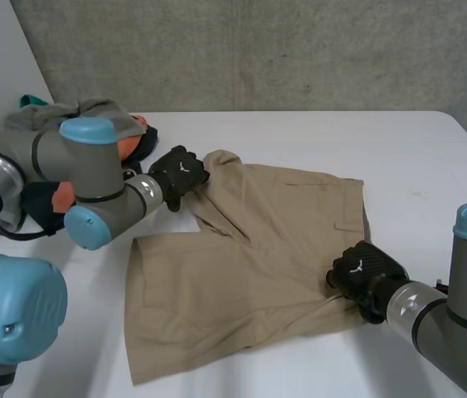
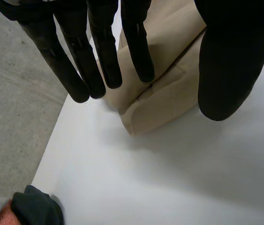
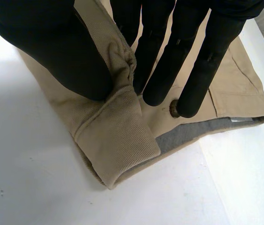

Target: Fold the laundry.

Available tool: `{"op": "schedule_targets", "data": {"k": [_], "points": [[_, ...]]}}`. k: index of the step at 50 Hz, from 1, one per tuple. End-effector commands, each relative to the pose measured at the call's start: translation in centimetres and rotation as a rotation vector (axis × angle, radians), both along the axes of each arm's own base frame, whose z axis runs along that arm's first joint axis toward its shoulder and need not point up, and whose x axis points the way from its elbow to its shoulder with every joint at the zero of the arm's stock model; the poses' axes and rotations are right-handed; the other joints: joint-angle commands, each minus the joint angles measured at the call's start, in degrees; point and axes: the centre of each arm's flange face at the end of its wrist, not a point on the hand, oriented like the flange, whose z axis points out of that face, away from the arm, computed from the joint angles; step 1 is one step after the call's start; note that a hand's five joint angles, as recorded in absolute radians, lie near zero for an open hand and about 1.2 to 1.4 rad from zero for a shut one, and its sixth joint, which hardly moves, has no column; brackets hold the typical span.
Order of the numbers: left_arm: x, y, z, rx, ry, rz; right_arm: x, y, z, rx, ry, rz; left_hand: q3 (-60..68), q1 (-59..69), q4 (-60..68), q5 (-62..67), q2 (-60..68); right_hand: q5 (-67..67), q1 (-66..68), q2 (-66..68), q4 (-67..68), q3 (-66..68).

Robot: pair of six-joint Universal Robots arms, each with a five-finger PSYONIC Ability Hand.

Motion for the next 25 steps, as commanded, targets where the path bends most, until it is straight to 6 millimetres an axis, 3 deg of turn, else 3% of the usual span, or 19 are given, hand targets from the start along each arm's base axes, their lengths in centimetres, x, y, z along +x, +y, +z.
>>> {"op": "schedule_targets", "data": {"k": [1,5,13,22,24,25], "points": [[-0.4,-0.6,-0.5,-0.083,-0.033,0.011,-0.2,-0.2,0.1,-0.005,-0.001,-0.008,24.0,23.5,23.9,24.0,23.8,10.8,16.5,11.8,11.4,11.7],[-0.5,-0.6,-0.7,-0.097,-0.05,0.014,-0.2,-0.2,0.1,-0.008,-0.001,-0.007,41.6,41.1,41.4,41.5,41.3,10.8,16.5,11.8,11.4,11.7],[0.3,-1.0,-0.8,-0.1,-0.08,0.06,-0.1,0.0,0.4,-0.015,-0.004,-0.005,41.6,41.1,41.4,41.5,41.3,10.8,16.5,11.8,11.4,11.7],[1.7,-1.1,0.7,-0.058,-0.054,0.129,-0.1,0.1,0.6,-0.023,-0.005,-0.001,41.6,41.1,41.4,41.5,41.3,10.8,16.5,11.8,11.4,11.7],[1.8,-0.9,0.8,-0.041,-0.04,0.125,-0.1,0.1,0.6,-0.024,-0.007,0.0,14.8,14.4,14.7,14.8,14.6,10.8,16.5,11.8,11.4,11.7],[1.6,-0.7,0.9,-0.027,-0.016,0.107,-0.1,0.1,0.7,-0.025,-0.007,-0.002,-8.8,-9.3,-9.0,-8.9,-9.0,10.8,16.5,11.8,11.4,11.7]]}}
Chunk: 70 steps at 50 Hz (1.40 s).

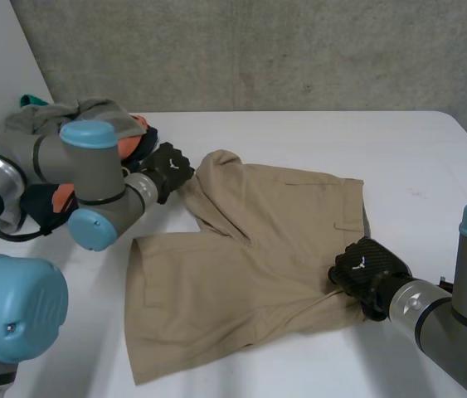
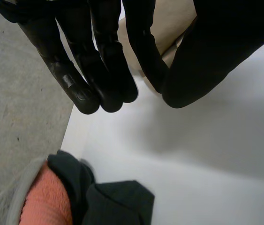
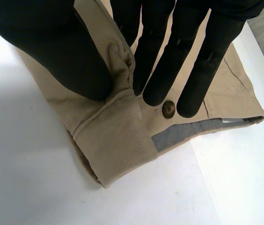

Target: Fold the laundry.

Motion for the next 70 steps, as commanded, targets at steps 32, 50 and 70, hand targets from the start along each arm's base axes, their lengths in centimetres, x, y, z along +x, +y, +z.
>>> {"op": "schedule_targets", "data": {"k": [32,50,70], "points": [[-2.1,0.5,-1.8,-0.059,-0.062,-0.158,-0.4,-0.7,0.3,-0.016,-0.009,-0.02,11.3,12.3,10.9,11.6,11.3,10.8,16.5,11.8,11.4,11.7],[1.7,0.2,0.4,0.068,-0.059,0.159,-0.3,-0.3,0.8,-0.031,-0.018,-0.011,14.2,15.3,13.8,14.5,14.2,10.8,16.5,11.8,11.4,11.7],[4.6,1.4,0.4,0.251,-0.046,0.564,-0.2,0.2,1.2,-0.037,-0.017,-0.006,14.2,15.3,13.8,14.5,14.2,10.8,16.5,11.8,11.4,11.7]]}}
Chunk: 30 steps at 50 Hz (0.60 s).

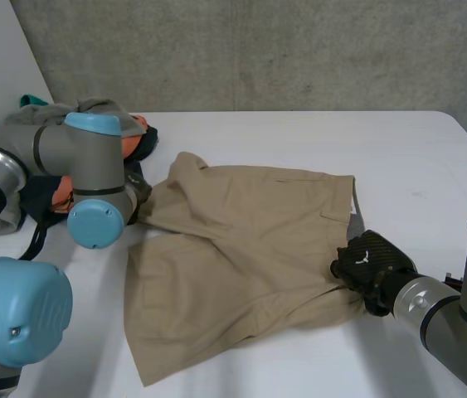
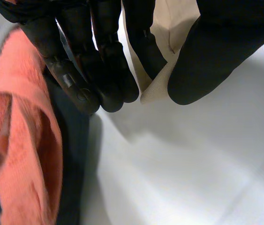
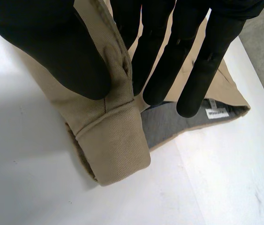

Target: Fold the laundry.

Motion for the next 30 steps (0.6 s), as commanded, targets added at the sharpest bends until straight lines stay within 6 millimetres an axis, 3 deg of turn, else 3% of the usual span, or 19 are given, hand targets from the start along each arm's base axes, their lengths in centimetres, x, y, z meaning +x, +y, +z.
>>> {"op": "schedule_targets", "data": {"k": [1,5,8,10,17,22,24,30], "points": [[0.7,0.1,0.7,0.011,-0.014,0.083,0.0,0.1,0.2,-0.005,-0.001,-0.001,12.1,14.0,11.6,13.1,11.6,10.8,16.5,11.8,11.4,11.7],[0.5,0.4,1.7,0.0,0.018,0.088,0.1,0.3,0.3,-0.005,-0.002,0.006,12.1,14.0,11.6,13.1,11.6,10.8,16.5,11.8,11.4,11.7],[0.1,0.7,3.0,-0.012,0.071,0.066,0.3,0.5,0.3,-0.004,-0.001,0.013,-22.3,-20.4,-22.7,-21.3,-22.7,10.8,16.5,11.8,11.4,11.7],[-0.1,1.0,3.9,-0.01,0.122,0.041,0.3,0.6,0.2,0.001,0.001,0.014,-34.8,-32.9,-35.3,-33.8,-35.3,10.8,16.5,11.8,11.4,11.7],[0.7,2.3,7.7,-0.013,0.257,0.024,0.5,0.5,1.0,-0.021,-0.018,0.014,-35.7,-33.8,-36.1,-34.7,-36.2,10.8,16.5,11.8,11.4,11.7],[1.5,5.5,11.5,0.039,0.412,0.005,1.7,0.6,2.7,-0.037,-0.071,0.029,-41.1,-39.2,-41.5,-40.1,-41.5,10.8,16.5,11.8,11.4,11.7],[1.6,7.1,12.0,0.087,0.455,-0.004,2.0,0.8,3.0,-0.026,-0.089,0.03,-40.9,-39.0,-41.4,-39.9,-41.4,10.8,16.5,11.8,11.4,11.7],[1.8,14.4,12.7,0.273,0.562,-0.081,3.8,0.7,4.0,0.01,-0.155,0.037,-40.7,-38.8,-41.2,-39.7,-41.2,10.8,16.5,11.8,11.4,11.7]]}}
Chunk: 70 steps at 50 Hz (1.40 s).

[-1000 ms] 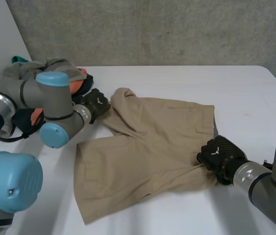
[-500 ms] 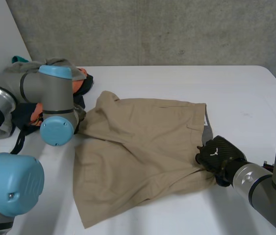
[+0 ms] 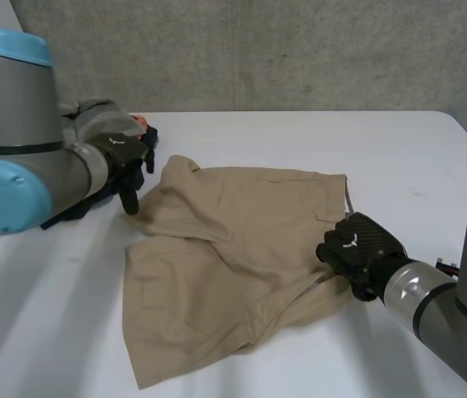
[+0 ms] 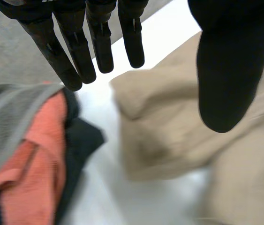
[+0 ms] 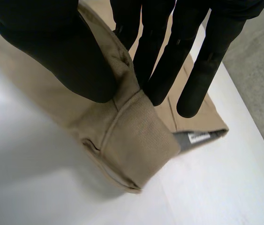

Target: Fold the laundry.

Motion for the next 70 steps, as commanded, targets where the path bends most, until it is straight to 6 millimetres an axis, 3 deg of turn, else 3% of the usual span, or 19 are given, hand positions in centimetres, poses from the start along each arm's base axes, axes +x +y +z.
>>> {"op": "schedule_targets", "data": {"k": [1,7,11,16,25,29,30,32,37,41,48,53,57,61,62,66,70], "points": [[0.4,8.3,0.8,0.18,0.123,-0.119,2.1,-0.2,1.3,0.033,-0.076,0.006,1.1,1.0,1.8,1.8,1.2,10.8,16.5,11.8,11.4,11.7],[0.7,14.0,-0.6,0.215,0.093,-0.181,3.3,-2.9,2.3,0.04,-0.172,-0.107,1.1,1.0,1.8,1.8,1.2,10.8,16.5,11.8,11.4,11.7],[0.9,16.2,-2.1,0.242,0.047,-0.179,3.2,-5.0,2.2,0.066,-0.209,-0.209,1.1,1.0,1.8,1.8,1.2,10.8,16.5,11.8,11.4,11.7],[1.1,17.4,-3.6,0.241,-0.02,-0.14,2.7,-6.0,1.9,0.121,-0.24,-0.302,1.1,1.0,1.8,1.8,1.2,10.8,16.5,11.8,11.4,11.7],[0.3,16.8,-6.5,0.205,-0.077,-0.101,1.7,-6.7,2.1,0.145,-0.312,-0.389,6.6,6.5,7.4,7.4,6.7,10.8,16.5,11.8,11.4,11.7],[-0.2,16.5,-7.0,0.208,-0.073,-0.109,1.3,-6.4,2.2,0.146,-0.313,-0.395,20.0,19.9,20.8,20.8,20.2,10.8,16.5,11.8,11.4,11.7],[-0.5,16.5,-7.2,0.208,-0.076,-0.114,1.2,-6.2,2.4,0.145,-0.314,-0.394,38.3,38.1,39.0,39.0,38.4,10.8,16.5,11.8,11.4,11.7],[-0.8,16.4,-7.3,0.209,-0.076,-0.119,0.9,-6.1,2.5,0.147,-0.309,-0.394,53.8,53.7,54.5,54.5,53.9,10.8,16.5,11.8,11.4,11.7],[-1.1,16.0,-7.8,0.223,-0.08,-0.116,0.4,-5.3,2.6,0.154,-0.251,-0.345,53.9,53.8,54.6,54.6,54.0,10.8,16.5,11.8,11.4,11.7],[-0.3,16.3,-7.8,0.267,-0.119,-0.117,-0.5,-3.0,2.3,0.213,-0.106,-0.207,53.9,53.8,54.6,54.6,54.0,10.8,16.5,11.8,11.4,11.7],[2.2,20.7,-5.5,0.407,-0.264,-0.256,-4.7,0.8,1.9,0.31,0.273,0.109,53.9,53.8,54.6,54.6,54.0,10.8,16.5,11.8,11.4,11.7],[2.7,22.4,-4.9,0.474,-0.308,-0.323,-5.1,1.3,1.6,0.283,0.345,0.186,53.9,53.8,54.6,54.6,54.0,10.8,16.5,11.8,11.4,11.7],[1.6,20.2,-4.3,0.384,-0.278,-0.293,-4.0,0.0,1.4,0.224,0.245,0.114,53.9,53.8,54.6,54.6,54.0,10.8,16.5,11.8,11.4,11.7],[0.6,15.7,-3.4,0.23,-0.252,-0.188,-2.8,-2.0,1.0,0.157,0.143,0.036,53.9,53.8,54.6,54.6,54.0,10.8,16.5,11.8,11.4,11.7],[0.2,13.6,-2.8,0.166,-0.232,-0.14,-2.3,-3.0,0.9,0.117,0.109,0.008,53.9,53.8,54.6,54.6,54.0,10.8,16.5,11.8,11.4,11.7],[-1.3,8.7,-0.8,-0.015,-0.165,-0.07,-1.3,-6.4,0.7,-0.015,0.042,-0.096,53.9,53.8,54.6,54.6,54.0,10.8,16.5,11.8,11.4,11.7],[-3.4,3.3,0.0,-0.201,-0.109,-0.062,-0.3,-9.7,0.1,-0.17,-0.003,-0.193,53.9,53.8,54.6,54.6,54.0,10.8,16.5,11.8,11.4,11.7]]}}
